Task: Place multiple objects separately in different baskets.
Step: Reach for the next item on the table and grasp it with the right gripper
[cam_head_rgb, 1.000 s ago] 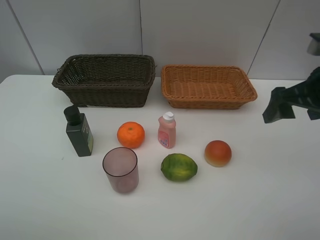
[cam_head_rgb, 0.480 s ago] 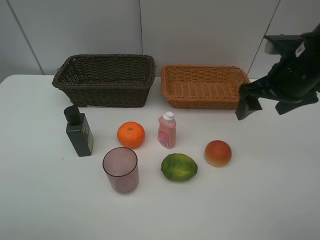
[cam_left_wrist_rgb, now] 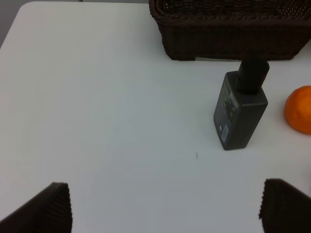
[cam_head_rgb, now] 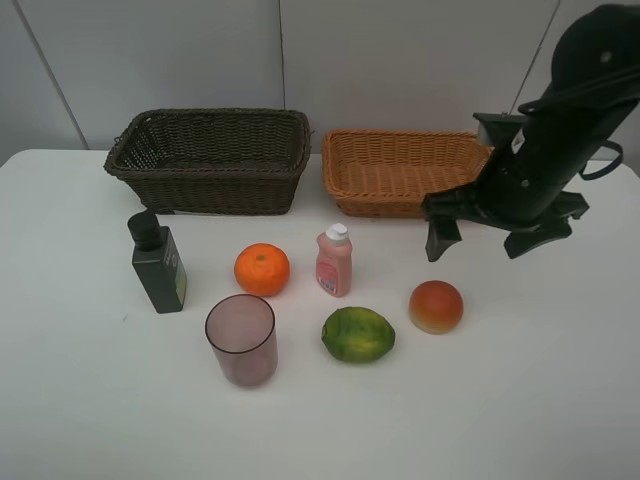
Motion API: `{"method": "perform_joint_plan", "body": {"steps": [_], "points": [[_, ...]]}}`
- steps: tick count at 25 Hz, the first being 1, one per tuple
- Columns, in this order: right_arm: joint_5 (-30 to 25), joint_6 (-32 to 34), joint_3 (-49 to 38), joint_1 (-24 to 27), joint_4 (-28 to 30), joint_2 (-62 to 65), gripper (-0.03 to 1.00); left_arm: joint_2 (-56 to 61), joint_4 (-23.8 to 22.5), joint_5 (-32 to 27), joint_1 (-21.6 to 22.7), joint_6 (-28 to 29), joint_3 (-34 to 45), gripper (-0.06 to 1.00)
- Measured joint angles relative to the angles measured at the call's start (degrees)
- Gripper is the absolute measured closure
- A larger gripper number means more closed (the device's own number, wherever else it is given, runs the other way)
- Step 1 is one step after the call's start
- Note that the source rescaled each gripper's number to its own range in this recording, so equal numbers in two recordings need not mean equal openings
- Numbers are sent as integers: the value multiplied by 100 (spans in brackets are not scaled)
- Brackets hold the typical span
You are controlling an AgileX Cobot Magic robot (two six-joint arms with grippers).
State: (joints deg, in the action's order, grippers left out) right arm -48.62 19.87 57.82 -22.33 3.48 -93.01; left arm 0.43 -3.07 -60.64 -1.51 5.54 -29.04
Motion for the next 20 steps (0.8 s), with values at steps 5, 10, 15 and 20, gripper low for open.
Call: {"method": "perform_joint_plan", "body": {"steps": [5, 10, 15, 20], "points": [[576, 731, 0, -159, 38, -343, -3, 0, 0, 0, 0, 0, 0, -6], [689, 1488, 0, -166, 325, -645, -3, 0, 0, 0, 0, 0, 0, -6], [784, 1906, -26, -166, 402, -931, -3, 0, 0, 0, 0, 0, 0, -6], [934, 2138, -175, -166, 377, -1109, -3, 0, 0, 0, 0, 0, 0, -6]]}}
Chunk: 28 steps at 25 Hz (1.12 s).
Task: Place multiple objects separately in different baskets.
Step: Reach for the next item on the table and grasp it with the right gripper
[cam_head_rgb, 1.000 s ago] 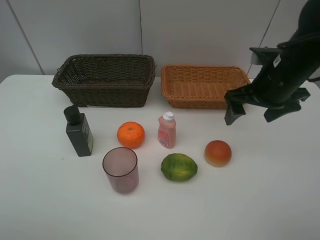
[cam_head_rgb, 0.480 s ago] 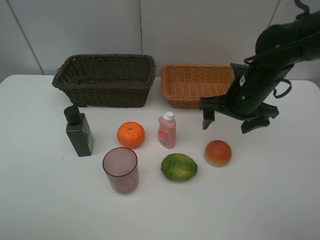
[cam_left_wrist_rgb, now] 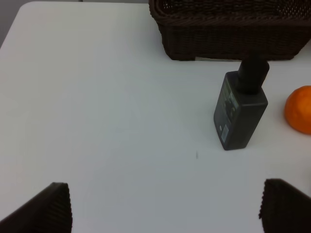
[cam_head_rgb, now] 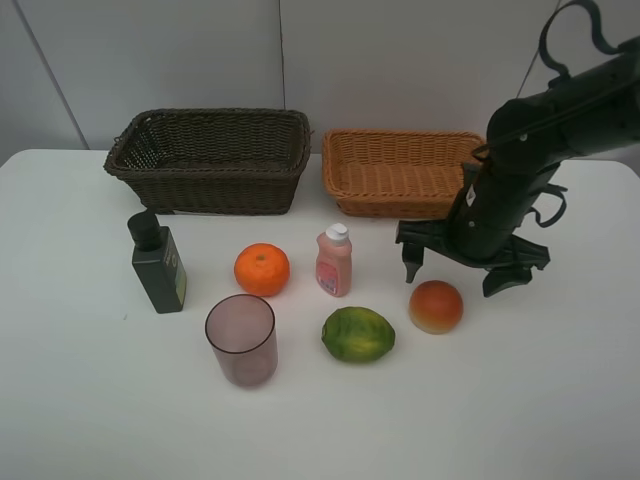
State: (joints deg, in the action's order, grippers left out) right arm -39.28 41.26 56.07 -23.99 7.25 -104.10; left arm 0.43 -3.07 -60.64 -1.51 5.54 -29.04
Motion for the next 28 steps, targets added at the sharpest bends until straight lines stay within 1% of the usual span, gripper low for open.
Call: {"method": "perform_joint_plan", "body": {"steps": [11, 20, 22, 23, 24, 25, 27, 28], "points": [[62, 49, -19, -128, -234, -146, -3, 0, 0, 0, 0, 0, 0, -6], [44, 49, -19, -128, -276, -499, -3, 0, 0, 0, 0, 0, 0, -6], [44, 49, -19, -128, -276, -525, -1, 0, 0, 0, 0, 0, 0, -6], [37, 49, -19, -128, -276, -530, 2, 0, 0, 0, 0, 0, 0, -6], [37, 49, -19, -128, -276, -530, 10, 0, 0, 0, 0, 0, 0, -6], [37, 49, -19, -128, -276, -530, 21, 0, 0, 0, 0, 0, 0, -6], [26, 49, -19, -128, -276, -530, 46, 0, 0, 0, 0, 0, 0, -6], [22, 49, -19, -128, -276, -530, 52, 0, 0, 0, 0, 0, 0, -6]]}}
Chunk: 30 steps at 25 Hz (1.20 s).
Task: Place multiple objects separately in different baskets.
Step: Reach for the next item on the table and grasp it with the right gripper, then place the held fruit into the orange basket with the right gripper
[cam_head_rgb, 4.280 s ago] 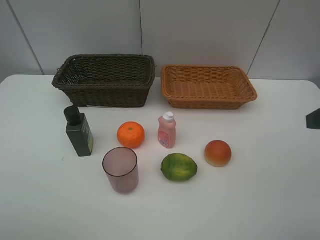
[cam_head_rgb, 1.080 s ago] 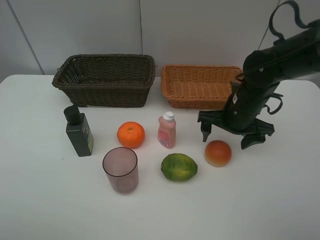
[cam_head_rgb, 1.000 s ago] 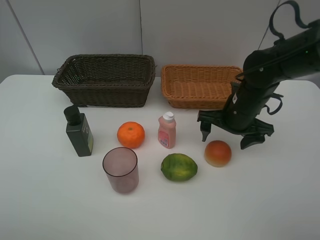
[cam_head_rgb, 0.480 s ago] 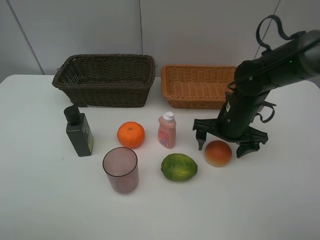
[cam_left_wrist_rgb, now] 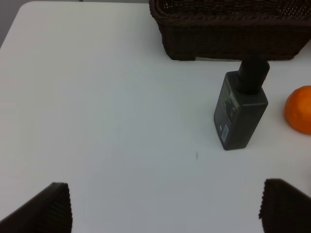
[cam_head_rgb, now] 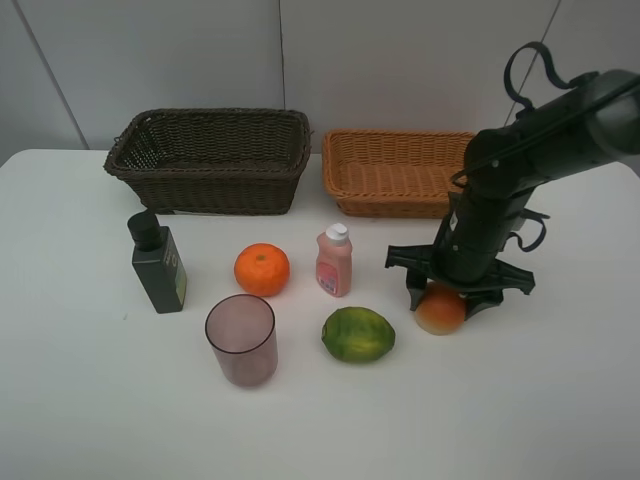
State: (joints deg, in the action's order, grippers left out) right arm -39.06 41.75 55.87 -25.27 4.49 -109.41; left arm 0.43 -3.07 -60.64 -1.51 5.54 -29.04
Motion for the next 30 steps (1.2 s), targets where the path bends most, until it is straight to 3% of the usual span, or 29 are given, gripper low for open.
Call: {"method": "perform_joint_plan", "body": {"steps": [19, 24, 30], "points": [[-190, -185, 6, 0, 0, 5, 52, 0, 0, 0, 0, 0, 0, -6], [-917, -996, 442, 0, 47, 181, 52, 0, 0, 0, 0, 0, 0, -6], [-2544, -2172, 1744, 0, 77, 302, 52, 0, 0, 0, 0, 0, 0, -6]]}}
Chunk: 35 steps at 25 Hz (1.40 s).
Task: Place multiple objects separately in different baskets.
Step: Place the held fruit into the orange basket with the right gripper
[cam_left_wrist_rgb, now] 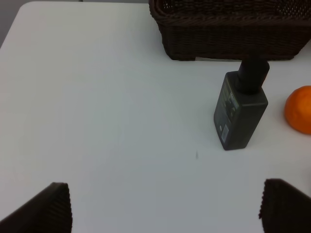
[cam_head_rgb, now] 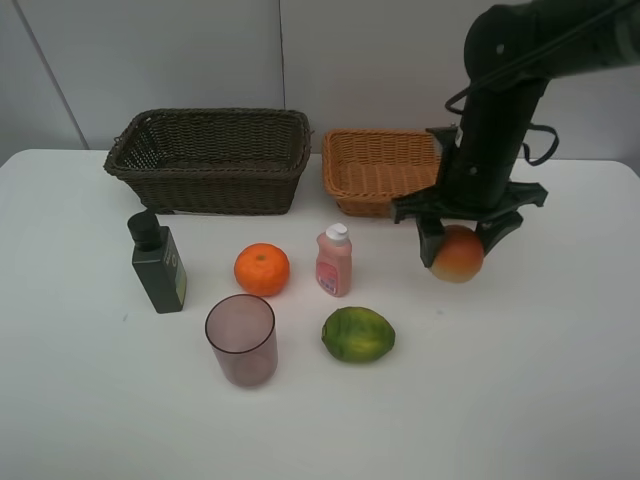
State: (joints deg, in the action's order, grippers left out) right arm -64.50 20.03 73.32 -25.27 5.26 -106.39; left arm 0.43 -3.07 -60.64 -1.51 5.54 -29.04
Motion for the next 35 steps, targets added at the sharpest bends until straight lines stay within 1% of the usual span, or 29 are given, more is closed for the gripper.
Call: {"method": "perform_joint_plan", "body": {"steps": [2, 4, 7, 12, 15, 18, 21, 25, 35], "points": [[-337, -129, 556, 0, 128, 0, 52, 0, 0, 0, 0, 0, 0, -6], [-450, -176, 1067, 0, 340, 0, 52, 0, 0, 0, 0, 0, 0, -6], [-505, -291, 1862, 46, 597, -74, 52, 0, 0, 0, 0, 0, 0, -6], [-513, -483, 3148, 296, 752, -682, 52, 0, 0, 0, 0, 0, 0, -6], [-518, -589, 3713, 421, 804, -1130, 52, 0, 0, 0, 0, 0, 0, -6], [-511, -617, 4099, 498, 829, -1542, 52, 0, 0, 0, 0, 0, 0, -6], [-297, -724, 4293, 606, 829, -1888, 52, 0, 0, 0, 0, 0, 0, -6], [108, -760, 4335, 753, 835, -2191, 52, 0, 0, 0, 0, 0, 0, -6], [1357, -765, 4373, 997, 848, -2407, 52, 0, 0, 0, 0, 0, 0, -6]]}}
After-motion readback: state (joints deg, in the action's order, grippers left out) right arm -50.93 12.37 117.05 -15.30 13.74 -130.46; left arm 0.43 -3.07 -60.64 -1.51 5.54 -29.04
